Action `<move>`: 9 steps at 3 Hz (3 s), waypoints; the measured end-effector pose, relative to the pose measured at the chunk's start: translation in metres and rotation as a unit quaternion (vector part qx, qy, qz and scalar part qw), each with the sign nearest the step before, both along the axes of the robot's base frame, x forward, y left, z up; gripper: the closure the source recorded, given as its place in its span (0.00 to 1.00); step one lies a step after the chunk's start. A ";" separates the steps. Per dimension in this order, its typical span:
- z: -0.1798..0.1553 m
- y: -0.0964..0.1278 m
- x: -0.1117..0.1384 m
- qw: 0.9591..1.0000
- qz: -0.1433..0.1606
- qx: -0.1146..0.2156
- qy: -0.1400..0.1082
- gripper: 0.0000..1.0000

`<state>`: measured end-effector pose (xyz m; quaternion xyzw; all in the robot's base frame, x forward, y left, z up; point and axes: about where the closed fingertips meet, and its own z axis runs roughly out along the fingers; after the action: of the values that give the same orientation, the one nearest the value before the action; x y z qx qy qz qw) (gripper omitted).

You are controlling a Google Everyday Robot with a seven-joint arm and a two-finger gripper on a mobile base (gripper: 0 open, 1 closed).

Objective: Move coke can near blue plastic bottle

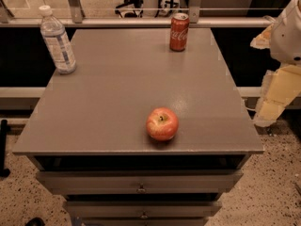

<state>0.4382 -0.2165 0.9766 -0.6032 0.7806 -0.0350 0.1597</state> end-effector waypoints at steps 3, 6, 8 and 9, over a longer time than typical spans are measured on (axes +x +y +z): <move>-0.001 0.017 0.067 0.995 0.025 0.098 -0.013 0.00; -0.006 0.041 0.161 0.980 0.024 0.192 -0.054 0.00; -0.014 0.050 0.195 0.955 -0.022 0.275 -0.107 0.00; -0.019 0.052 0.264 0.921 -0.076 0.347 -0.161 0.00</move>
Offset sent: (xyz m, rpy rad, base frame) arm 0.0547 0.0140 -0.0020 0.2197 0.0233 0.0952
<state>0.7024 -0.1642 0.9576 -0.4352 0.7514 0.1294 0.4789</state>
